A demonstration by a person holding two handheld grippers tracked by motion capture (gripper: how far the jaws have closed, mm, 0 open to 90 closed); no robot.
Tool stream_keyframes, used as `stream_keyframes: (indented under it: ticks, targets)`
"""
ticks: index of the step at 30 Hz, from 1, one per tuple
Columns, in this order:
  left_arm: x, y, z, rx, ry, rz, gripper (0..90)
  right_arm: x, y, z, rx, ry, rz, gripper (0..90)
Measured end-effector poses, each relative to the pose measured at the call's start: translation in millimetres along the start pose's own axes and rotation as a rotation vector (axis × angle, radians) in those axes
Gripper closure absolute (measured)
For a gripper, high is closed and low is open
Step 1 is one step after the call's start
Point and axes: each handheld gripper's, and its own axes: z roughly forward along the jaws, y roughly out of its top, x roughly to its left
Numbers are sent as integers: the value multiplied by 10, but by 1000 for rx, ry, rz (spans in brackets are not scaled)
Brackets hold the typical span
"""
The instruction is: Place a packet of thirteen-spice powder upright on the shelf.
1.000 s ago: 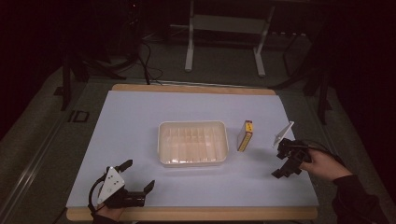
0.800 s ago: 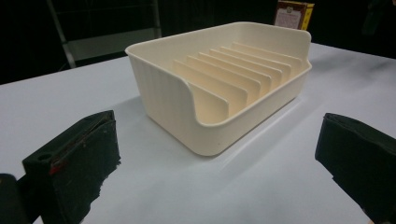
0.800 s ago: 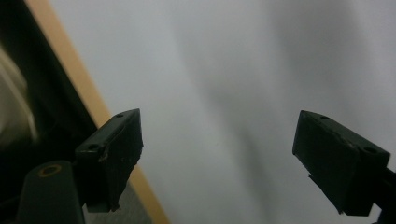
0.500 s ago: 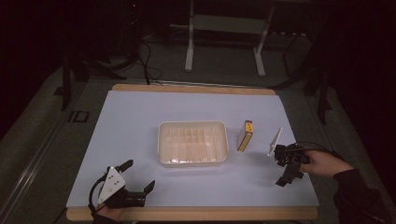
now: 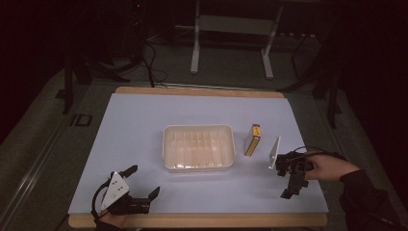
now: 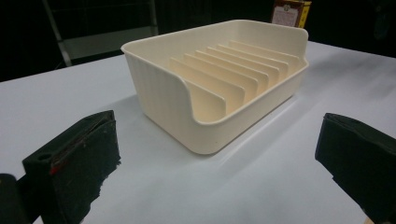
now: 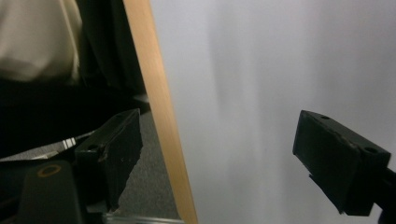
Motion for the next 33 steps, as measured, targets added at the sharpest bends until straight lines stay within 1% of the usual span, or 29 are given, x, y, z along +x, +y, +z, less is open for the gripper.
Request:
stream_keyframes:
  ticks: [3,5,6,7,10,12,16,19,20,21,22,24,25,26,28,29,31,33]
  targets:
    - [1,-2,0,0,-1,-1,0,35,63,-43,-27,1,-22,135]
    - [2,-2,0,0,-1,-2,0,45,84,-54,-38,3,-24,134]
    - [0,-3,0,1,-3,-2,0,74,144,-68,-44,9,-40,131]
    - [0,-3,0,1,-3,-2,0,74,144,-68,-44,9,-40,131]
    - [0,-3,-1,0,-1,-1,0,102,225,-66,-47,20,-62,127]
    - [1,-5,1,0,-4,-2,0,115,264,-64,-45,33,-67,124]
    - [-1,-6,3,1,-4,-1,0,121,319,-63,-43,34,-69,122]
    - [0,-5,-1,-1,-5,-2,0,144,388,-50,-36,25,-76,120]
    - [0,-5,-1,-1,-5,-2,0,143,404,-45,-38,22,-88,120]
    - [0,-5,0,-1,-5,-1,0,153,427,-46,-34,23,-85,121]
    - [0,-5,0,-1,-5,-1,0,148,440,-44,-36,20,-96,121]
    - [0,-5,0,0,-6,-1,0,148,440,-44,-36,20,-96,121]
    - [0,-5,1,-1,-7,-1,0,163,500,-50,-24,-14,-108,123]
    - [0,-5,1,-1,-7,-1,0,167,517,-51,-25,-22,-117,125]
    - [0,-5,1,-1,-6,-1,0,167,535,-57,-23,-13,-119,130]
    - [1,-4,-1,-1,-7,-2,0,172,573,-73,-25,-23,-128,130]
    - [1,-4,-1,-2,-7,-2,0,177,591,-82,-22,-23,-126,130]
    - [1,-3,-1,-5,-8,-5,0,173,651,-98,-27,-42,-112,146]
